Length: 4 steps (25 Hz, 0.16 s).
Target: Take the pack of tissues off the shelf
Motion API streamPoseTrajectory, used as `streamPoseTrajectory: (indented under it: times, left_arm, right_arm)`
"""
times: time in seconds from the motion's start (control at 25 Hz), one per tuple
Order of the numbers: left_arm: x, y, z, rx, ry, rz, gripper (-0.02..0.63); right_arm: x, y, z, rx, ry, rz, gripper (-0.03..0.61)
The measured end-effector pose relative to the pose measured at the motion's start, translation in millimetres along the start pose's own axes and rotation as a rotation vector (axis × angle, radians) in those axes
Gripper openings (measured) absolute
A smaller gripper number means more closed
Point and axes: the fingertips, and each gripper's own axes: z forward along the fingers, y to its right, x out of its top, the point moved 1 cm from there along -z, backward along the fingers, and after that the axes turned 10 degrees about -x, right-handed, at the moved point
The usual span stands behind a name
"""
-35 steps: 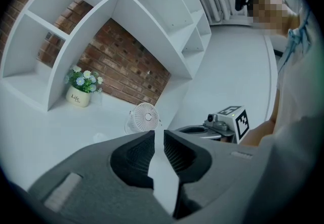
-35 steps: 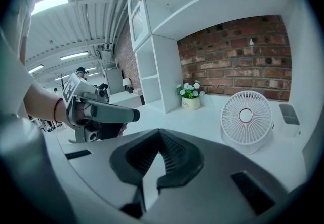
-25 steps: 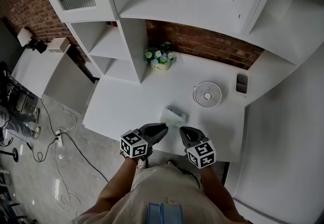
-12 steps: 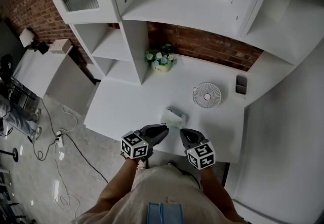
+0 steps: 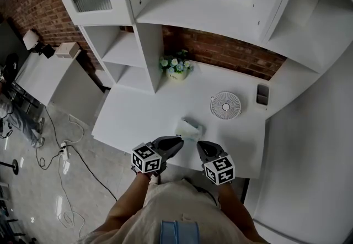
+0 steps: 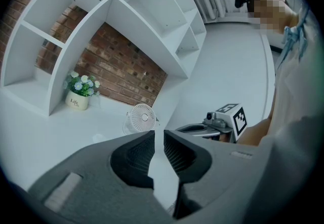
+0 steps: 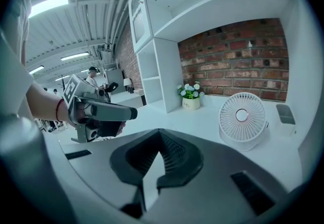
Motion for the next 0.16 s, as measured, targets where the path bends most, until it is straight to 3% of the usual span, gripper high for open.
streamPoseTrajectory:
  times: [0.16]
  left_arm:
    - [-0.6, 0.4, 1.5, -0.002, 0.000, 0.002, 0.060]
  right_arm:
    - [-0.1, -0.2, 0.5, 0.001, 0.001, 0.001, 0.014]
